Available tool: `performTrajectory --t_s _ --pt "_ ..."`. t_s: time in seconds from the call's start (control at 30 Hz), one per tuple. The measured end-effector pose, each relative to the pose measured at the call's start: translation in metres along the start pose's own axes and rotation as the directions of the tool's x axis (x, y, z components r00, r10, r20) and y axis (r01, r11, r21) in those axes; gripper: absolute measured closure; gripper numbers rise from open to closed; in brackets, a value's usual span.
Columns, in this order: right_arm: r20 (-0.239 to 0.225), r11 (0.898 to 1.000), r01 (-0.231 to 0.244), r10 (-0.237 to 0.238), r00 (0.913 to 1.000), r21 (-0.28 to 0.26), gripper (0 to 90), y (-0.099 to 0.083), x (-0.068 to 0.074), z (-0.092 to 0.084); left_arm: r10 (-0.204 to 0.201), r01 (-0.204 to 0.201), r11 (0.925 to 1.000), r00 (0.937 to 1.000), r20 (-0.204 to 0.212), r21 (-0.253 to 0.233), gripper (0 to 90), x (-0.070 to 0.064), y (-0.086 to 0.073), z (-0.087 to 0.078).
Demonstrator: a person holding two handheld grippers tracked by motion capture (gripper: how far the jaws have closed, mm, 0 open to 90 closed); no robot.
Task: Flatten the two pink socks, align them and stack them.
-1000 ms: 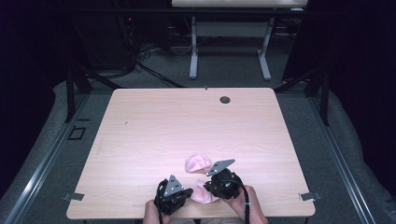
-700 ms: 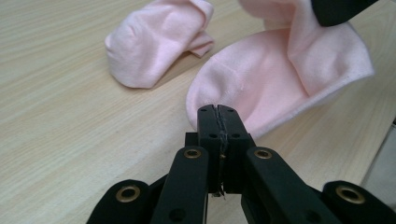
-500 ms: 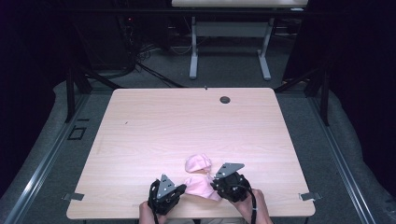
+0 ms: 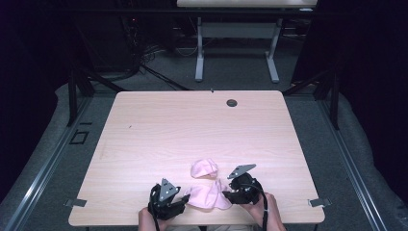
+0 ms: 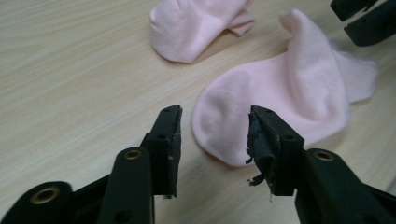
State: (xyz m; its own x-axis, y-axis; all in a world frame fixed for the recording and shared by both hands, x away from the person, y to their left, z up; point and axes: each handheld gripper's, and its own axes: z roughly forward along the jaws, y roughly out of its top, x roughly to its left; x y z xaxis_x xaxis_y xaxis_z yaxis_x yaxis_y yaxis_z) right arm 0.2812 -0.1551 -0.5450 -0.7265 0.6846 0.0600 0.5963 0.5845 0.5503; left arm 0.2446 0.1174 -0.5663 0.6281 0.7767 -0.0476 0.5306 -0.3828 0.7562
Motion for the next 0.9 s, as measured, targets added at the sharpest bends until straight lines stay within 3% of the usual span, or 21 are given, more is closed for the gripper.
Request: performTrajectory --t_s 0.1,0.13,0.2,0.33,0.47,0.53,0.63,0.9 --pt "0.012 1.0 0.004 -0.004 0.9999 0.017 57.9 0.0 0.0 0.007 0.001 -0.002 0.9998 1.0 0.007 0.021 47.9 0.003 0.004 0.006" --pt "0.018 1.0 0.007 -0.008 0.9998 0.024 58.1 0.0 0.0 0.01 0.013 -0.014 0.9981 0.9996 0.023 0.06 48.6 0.004 0.007 0.014" --pt "0.026 0.999 0.011 -0.011 0.9996 0.035 59.5 0.0 0.0 0.012 0.036 -0.038 0.9954 0.999 0.028 0.088 52.2 0.001 0.007 0.019" --pt "0.032 0.998 0.013 -0.014 0.9994 0.059 65.2 0.001 -0.001 0.014 0.082 -0.083 0.9907 0.9965 0.02 0.108 65.1 -0.005 0.008 0.023" --pt "0.018 0.999 0.003 -0.004 0.9998 0.054 74.9 0.0 -0.001 0.016 0.104 -0.104 0.9879 0.9946 0.011 0.115 80.6 -0.007 0.008 0.022" --pt "0.014 0.998 0.007 -0.008 0.9999 0.055 80.7 -0.001 -0.001 0.016 0.114 -0.114 0.9869 0.9935 0.009 0.115 84.1 -0.007 0.008 0.022" --pt "0.009 0.999 0.003 -0.003 1.0 0.039 85.8 -0.002 0.0 0.016 0.106 -0.106 0.9889 0.9943 0.003 0.104 86.1 -0.007 0.006 0.02" --pt "0.045 1.0 -0.011 0.01 0.9989 0.025 86.3 -0.003 -0.001 0.002 0.057 -0.056 0.9945 0.9983 -0.009 0.089 86.1 -0.004 0.0 0.01"
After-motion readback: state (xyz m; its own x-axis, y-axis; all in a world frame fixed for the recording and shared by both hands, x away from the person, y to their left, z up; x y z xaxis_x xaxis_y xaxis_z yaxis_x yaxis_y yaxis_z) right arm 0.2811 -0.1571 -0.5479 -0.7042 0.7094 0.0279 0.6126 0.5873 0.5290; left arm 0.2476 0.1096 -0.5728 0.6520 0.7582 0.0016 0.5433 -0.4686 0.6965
